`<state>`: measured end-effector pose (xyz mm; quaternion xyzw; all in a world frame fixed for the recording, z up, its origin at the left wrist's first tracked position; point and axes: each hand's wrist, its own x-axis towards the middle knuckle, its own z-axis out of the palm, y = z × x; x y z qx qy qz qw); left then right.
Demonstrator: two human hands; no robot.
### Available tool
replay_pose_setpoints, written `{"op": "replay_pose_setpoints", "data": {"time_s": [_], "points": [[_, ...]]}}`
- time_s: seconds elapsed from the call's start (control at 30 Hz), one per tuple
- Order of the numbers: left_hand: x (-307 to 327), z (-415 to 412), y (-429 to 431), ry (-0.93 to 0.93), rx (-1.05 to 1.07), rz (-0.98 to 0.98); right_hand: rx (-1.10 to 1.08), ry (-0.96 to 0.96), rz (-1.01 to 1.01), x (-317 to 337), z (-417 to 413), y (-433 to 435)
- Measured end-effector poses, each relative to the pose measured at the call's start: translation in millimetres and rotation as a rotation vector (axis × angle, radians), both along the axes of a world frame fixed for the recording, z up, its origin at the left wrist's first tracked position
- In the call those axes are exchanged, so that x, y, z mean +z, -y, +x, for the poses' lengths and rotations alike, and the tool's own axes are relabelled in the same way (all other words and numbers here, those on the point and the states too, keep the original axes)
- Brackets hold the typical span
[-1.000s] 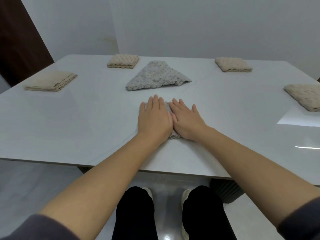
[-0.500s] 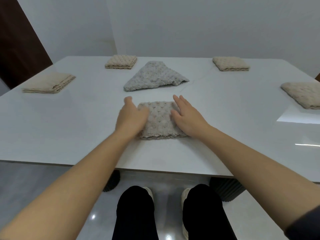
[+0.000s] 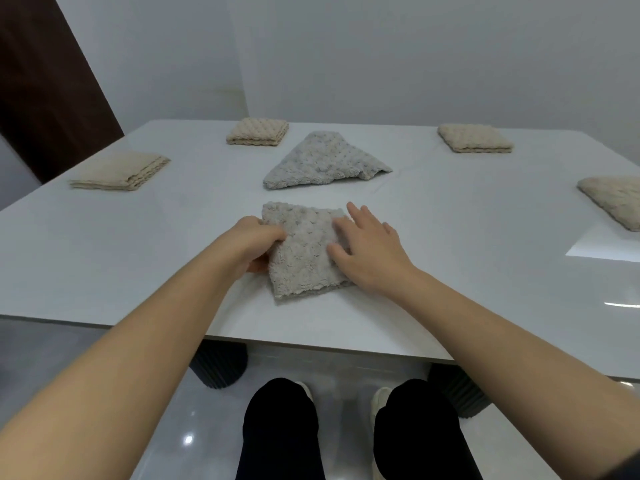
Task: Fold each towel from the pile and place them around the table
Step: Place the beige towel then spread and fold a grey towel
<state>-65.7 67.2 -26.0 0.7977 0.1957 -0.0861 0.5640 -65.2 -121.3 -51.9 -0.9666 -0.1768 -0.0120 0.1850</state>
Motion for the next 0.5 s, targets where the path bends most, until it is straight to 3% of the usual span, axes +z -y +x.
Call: {"op": "replay_pose_setpoints", "data": {"time_s": [0.07, 0.3, 0.5], "points": [[-3.4, -0.2, -20.6, 0.046, 0.037, 0.08, 0.131, -0.005, -0.026, -2.5, -2.0, -15.5], [-16.3, 0.2, -98.5, 0.049, 0.1, 0.809, 0.366, -0.023, -0.048, -9.3, -9.0, -89.5], [-24.5, -6.9, -155.3, 0.068, 0.09, 1.068, 0.46, 0.045, -0.038, -13.7, -13.1, -142.3]]}}
